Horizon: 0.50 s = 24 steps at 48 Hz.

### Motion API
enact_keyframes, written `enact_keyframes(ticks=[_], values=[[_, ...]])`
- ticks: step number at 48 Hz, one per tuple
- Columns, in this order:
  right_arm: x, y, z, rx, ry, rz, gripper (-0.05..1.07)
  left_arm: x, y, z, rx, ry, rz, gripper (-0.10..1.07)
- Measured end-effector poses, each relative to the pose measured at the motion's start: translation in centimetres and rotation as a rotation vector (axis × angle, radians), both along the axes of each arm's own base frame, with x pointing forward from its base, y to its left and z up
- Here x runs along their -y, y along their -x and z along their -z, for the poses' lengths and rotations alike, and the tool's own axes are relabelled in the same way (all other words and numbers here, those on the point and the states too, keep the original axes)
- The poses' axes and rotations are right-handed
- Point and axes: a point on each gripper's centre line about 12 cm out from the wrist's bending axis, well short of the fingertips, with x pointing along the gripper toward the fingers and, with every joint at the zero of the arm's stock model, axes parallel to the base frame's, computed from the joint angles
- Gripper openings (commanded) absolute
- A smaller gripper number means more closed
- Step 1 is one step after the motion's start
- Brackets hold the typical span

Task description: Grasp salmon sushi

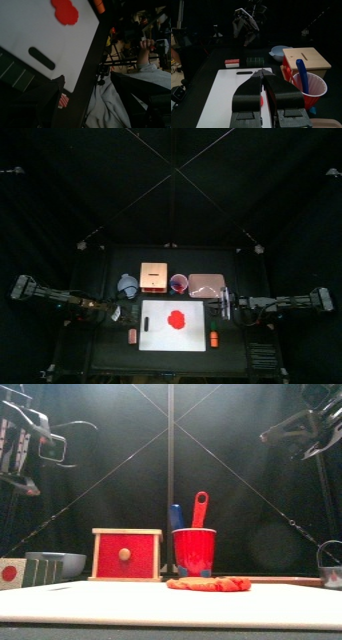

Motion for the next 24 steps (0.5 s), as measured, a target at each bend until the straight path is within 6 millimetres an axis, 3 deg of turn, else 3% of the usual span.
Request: enact_keyframes(ticks=[24], values=[[0.0,0.0,0.1,-0.002,-0.008,0.001,0.01,0.6,0.1,2.2,-0.147,0.129,-0.038,1.02]])
